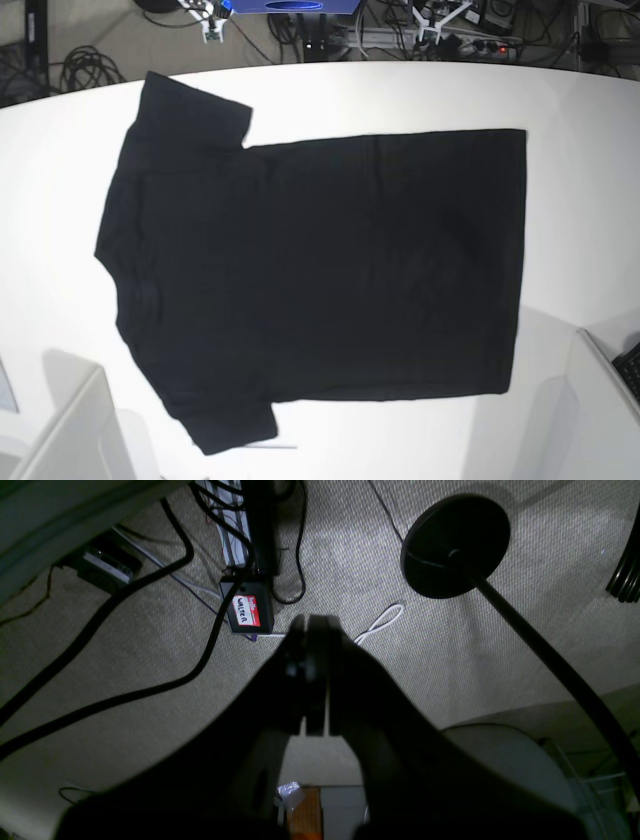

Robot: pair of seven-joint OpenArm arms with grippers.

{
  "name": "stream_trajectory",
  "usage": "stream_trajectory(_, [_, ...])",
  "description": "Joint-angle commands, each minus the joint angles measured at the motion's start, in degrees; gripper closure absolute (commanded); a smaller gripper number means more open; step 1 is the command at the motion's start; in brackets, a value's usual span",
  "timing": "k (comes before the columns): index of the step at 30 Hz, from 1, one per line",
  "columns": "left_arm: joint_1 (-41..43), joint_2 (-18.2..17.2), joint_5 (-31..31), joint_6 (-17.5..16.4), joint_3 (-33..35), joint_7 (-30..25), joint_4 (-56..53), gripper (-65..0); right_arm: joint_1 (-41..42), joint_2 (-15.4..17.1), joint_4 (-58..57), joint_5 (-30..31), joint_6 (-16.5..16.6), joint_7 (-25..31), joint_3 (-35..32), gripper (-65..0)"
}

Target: Fold the T-shirt properly

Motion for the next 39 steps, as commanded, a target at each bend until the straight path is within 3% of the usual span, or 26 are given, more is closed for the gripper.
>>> stream_trajectory(1, [0.7,-0.1,0.0,0.2,-0.1,-0.2,0.0,0.0,-0.3,0.2,0.3,0.2,-0.2,1.0,-0.1,0.0])
stream_trajectory(18, [1.7,-0.4,-4.2,0.2,0.6,-0.5,0.4,0.0,-1.6,1.4,1.7,0.3,-0.2,1.6,0.2,0.0])
stream_trajectory(23, [10.3,-2.1,-4.2,0.2,0.7,-0.1,15.0,0.0,-8.2,1.7,13.1,0.4,-0.2,1.3,0.9,0.0])
stream_trajectory(30, [24.5,-6.8,-4.9,0.2,0.0,-0.4,38.0,0.0,-17.6,1.8,28.4,0.4,-0.1,-4.7,10.3,0.0])
stream_trajectory(36, [30.9,-9.0,-5.0,0.3,-0.6,-0.5,47.0,0.0,-27.1,1.0,47.5,0.4,-0.1,-9.6,14.0,0.0])
stream_trajectory(39, [34.6,-9.1,-5.0,0.3,-5.9,-0.5,52.2,0.0,-30.6,-0.9,56.5,0.4,-0.1,-12.7,17.6,0.0])
